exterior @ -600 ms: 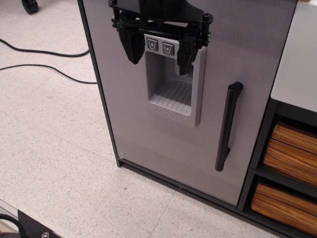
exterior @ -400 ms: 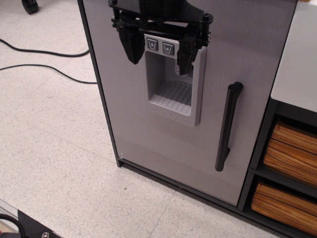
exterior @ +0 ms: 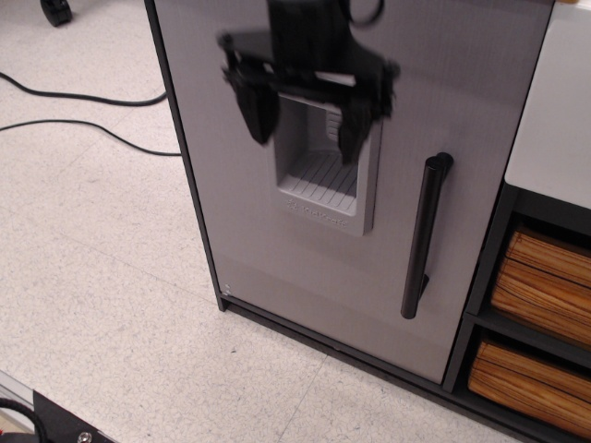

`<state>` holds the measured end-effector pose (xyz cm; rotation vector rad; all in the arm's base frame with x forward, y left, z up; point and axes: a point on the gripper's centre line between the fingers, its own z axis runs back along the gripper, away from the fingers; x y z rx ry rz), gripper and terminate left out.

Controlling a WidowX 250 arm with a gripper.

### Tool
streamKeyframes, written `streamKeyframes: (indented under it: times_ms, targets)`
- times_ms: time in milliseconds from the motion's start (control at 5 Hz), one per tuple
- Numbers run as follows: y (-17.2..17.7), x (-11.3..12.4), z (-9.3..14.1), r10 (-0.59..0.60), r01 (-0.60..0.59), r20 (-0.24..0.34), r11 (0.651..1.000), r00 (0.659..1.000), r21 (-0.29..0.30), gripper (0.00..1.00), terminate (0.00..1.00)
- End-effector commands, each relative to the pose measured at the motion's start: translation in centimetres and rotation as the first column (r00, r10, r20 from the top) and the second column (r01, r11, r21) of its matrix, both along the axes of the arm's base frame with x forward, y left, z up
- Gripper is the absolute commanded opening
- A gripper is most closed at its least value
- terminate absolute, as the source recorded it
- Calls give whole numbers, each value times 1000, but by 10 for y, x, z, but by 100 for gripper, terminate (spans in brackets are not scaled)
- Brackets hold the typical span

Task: Open fridge

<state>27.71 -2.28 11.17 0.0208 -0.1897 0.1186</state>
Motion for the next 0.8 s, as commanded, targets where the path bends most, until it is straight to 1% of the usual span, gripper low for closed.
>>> streamKeyframes:
  times_ms: [0,200,400,600]
  targets:
    - [-17,48,-29,-87,91,101,995,991,-31,100,0]
    - [-30,66,-41,-147,150,142,989,979,-12,100,0]
    - [-42,85,-46,-135,140,182,990,974,-13,100,0]
    - [-50,95,-47,-137,143,211,990,968,-14,100,0]
